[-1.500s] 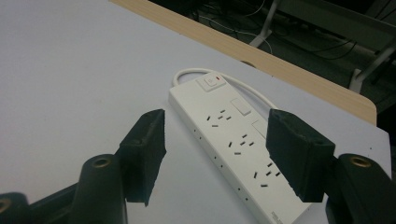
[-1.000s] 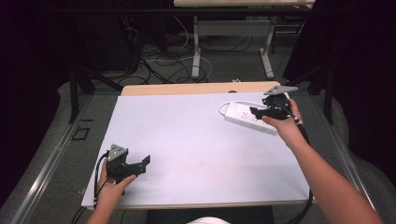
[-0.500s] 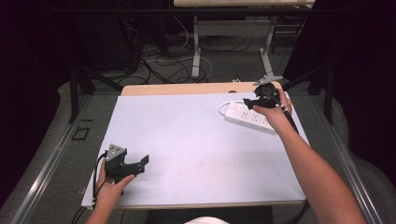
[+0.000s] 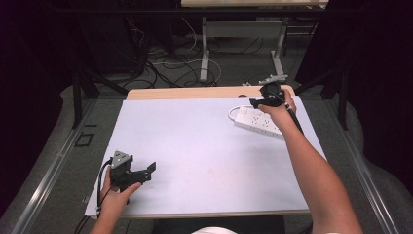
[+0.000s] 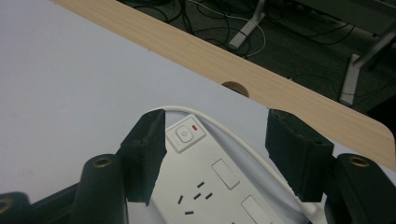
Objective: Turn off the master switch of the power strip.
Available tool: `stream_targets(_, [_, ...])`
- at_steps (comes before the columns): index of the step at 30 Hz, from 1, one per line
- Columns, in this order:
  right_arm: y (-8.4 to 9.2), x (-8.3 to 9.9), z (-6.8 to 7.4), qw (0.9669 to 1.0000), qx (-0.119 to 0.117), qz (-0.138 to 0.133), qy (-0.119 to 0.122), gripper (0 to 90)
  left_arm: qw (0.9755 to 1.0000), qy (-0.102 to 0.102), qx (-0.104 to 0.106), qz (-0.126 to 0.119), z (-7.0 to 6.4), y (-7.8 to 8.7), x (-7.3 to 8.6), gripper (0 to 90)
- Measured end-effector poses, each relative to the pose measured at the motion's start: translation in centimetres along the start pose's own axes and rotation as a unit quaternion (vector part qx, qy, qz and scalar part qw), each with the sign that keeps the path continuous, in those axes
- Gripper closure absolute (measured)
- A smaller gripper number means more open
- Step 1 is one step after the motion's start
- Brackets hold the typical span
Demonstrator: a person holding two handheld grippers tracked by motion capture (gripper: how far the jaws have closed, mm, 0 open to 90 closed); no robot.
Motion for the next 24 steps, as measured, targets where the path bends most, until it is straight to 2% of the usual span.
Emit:
stream_targets(6, [-0.8, 0.3, -0.6, 0.9999, 0.003, 0.01, -0.004, 42.0, 1.0, -0.001, 0.001, 0.001, -0.1, -0.1, 0.0, 3.5])
stream_targets(9, [-1.1, 0.4, -0.8, 0.9999, -0.002, 0.013, -0.003, 44.8, 1.0, 0.002, 0.0, 0.002, -0.1, -0.1, 0.1, 3.5])
stream_targets(13, [-1.7, 0.7, -1.1, 0.9994, -0.004, 0.019, -0.027, 46.8, 1.0, 0.002, -0.002, 0.002, -0.1, -0.1, 0.0, 3.5])
stream_targets(17, [-2.4, 1.0, -1.3, 0.999, -0.001, 0.023, -0.037, 52.2, 1.0, -0.001, -0.003, 0.004, -0.1, -0.1, 0.1, 3.9])
stream_targets(24, [-3.4, 1.0, -0.9, 0.9994, -0.004, 0.019, -0.029, 63.4, 1.0, 0.002, -0.004, 0.003, -0.1, -0.1, 0.1, 4.1])
Point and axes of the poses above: each handheld gripper's, and its own axes: y roughly backward along the jaws, x roughly out of its underside, z roughly to its left, the point moved 7 cm from there along -y, roughly forward along the jaws, and after that the axes turned 10 degrees about -y, right-handed, at the moved point
